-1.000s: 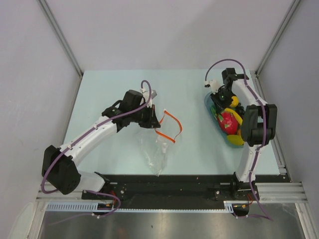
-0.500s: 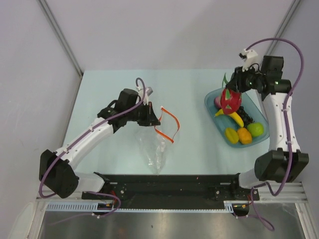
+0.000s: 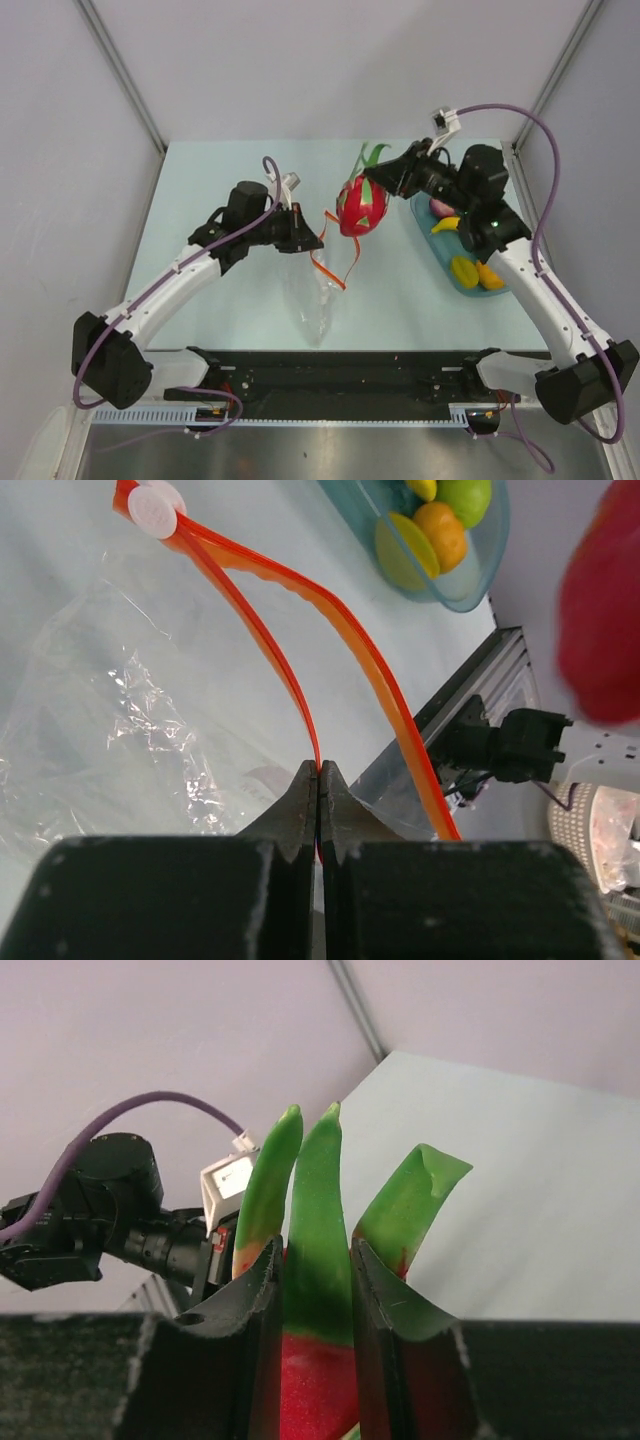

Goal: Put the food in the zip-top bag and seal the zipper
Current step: Place the fake fruit in the zipper food storage bag.

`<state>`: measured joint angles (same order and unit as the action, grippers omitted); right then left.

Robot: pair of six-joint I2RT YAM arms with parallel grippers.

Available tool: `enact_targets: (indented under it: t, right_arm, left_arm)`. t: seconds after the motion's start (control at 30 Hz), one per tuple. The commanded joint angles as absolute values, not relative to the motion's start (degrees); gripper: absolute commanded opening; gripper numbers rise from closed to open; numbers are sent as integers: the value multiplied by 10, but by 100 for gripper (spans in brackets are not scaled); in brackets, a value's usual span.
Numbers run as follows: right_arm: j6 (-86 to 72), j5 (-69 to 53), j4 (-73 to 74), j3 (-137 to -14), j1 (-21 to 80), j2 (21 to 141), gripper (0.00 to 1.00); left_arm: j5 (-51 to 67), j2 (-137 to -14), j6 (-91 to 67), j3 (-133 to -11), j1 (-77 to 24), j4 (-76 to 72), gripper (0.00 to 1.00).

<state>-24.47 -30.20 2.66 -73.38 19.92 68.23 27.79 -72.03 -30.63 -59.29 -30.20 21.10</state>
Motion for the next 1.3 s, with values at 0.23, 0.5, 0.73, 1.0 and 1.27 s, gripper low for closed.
enact_targets:
  t: [0.23, 0.5, 0.73, 1.0, 1.27]
  right_arm:
    - [-331, -120, -47, -587, 351, 655, 0]
    - [-311, -92, -47, -554, 397, 662, 0]
    - [-367, -114, 4, -593, 410, 702, 0]
    - [-372, -164, 11, -574, 431, 713, 4]
    - [-292, -226, 71, -632, 407, 716, 80]
  left_arm:
    - [302, -676, -370, -562, -291, 115, 0]
    - [302, -668, -390, -545, -289, 84, 0]
    - [298, -657, -404, -529, -288, 55, 0]
    - [294, -645, -402, -527, -288, 42, 0]
    - [269, -629, -369, -531, -288, 81, 0]
